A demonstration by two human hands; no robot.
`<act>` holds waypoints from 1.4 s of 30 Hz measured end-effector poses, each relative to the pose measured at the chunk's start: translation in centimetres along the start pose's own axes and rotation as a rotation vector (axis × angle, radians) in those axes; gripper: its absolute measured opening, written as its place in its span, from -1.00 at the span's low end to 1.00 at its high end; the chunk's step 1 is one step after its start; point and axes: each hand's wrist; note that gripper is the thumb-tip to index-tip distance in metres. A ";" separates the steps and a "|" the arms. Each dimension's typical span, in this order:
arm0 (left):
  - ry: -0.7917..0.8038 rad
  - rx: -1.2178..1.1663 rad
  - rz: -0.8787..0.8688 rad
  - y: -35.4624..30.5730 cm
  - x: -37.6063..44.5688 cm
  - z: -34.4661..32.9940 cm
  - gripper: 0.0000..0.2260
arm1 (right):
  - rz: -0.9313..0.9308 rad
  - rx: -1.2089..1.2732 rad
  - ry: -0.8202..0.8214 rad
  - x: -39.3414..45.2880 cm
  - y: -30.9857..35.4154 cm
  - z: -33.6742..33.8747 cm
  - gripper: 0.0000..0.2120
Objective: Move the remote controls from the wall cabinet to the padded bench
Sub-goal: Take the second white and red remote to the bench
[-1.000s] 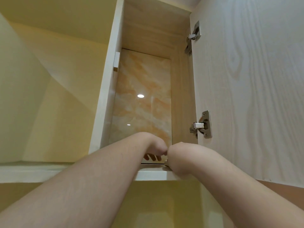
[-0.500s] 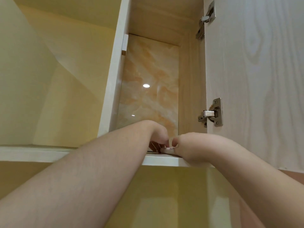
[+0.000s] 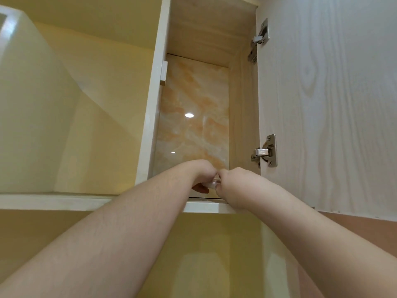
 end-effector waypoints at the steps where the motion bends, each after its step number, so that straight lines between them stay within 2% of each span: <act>1: -0.014 -0.045 -0.016 -0.1 -0.2 0.2 -0.79 | 0.015 0.024 -0.071 -0.5 -0.2 0.0 -0.69; 4: -0.051 -0.158 -0.070 -0.4 -1.6 0.7 -0.76 | 0.044 0.047 -0.220 -2.2 -0.5 0.5 -0.69; 8: -0.064 -0.300 -0.146 -0.8 -4.1 1.0 -0.73 | 0.029 0.114 -0.286 -4.4 -0.7 1.9 -0.66; 13: 0.054 -0.431 -0.204 -0.5 -7.2 1.5 -0.74 | 0.001 0.101 -0.309 -7.3 -1.0 2.8 -0.53; 19: 0.164 -0.609 -0.281 0.3 -11.6 1.5 -0.65 | 0.032 0.098 -0.360 -11.8 -0.7 2.9 -0.55; 22: 0.219 -0.703 -0.311 1.6 -14.2 0.9 -0.67 | 0.056 0.133 -0.367 -14.6 -0.3 2.4 -0.53; 33: 0.384 -0.925 -0.293 6.1 -22.1 -2.0 -0.67 | 0.027 0.171 -0.264 -22.7 1.9 0.2 -0.38; 38: 0.472 -1.009 -0.261 8.2 -25.1 -4.4 -0.67 | -0.075 0.090 -0.181 -27.2 3.0 -0.2 -0.29; 42: 0.584 -1.099 -0.230 9.5 -27.7 -7.8 -0.70 | -0.152 -0.011 -0.047 -31.2 3.1 -0.8 -0.32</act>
Point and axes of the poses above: each hand's wrist, its own x-axis towards the middle knuckle, its own z-axis out of the back of the hand, y = z × x, and after that the axes turned 6 degrees about y, right-handed
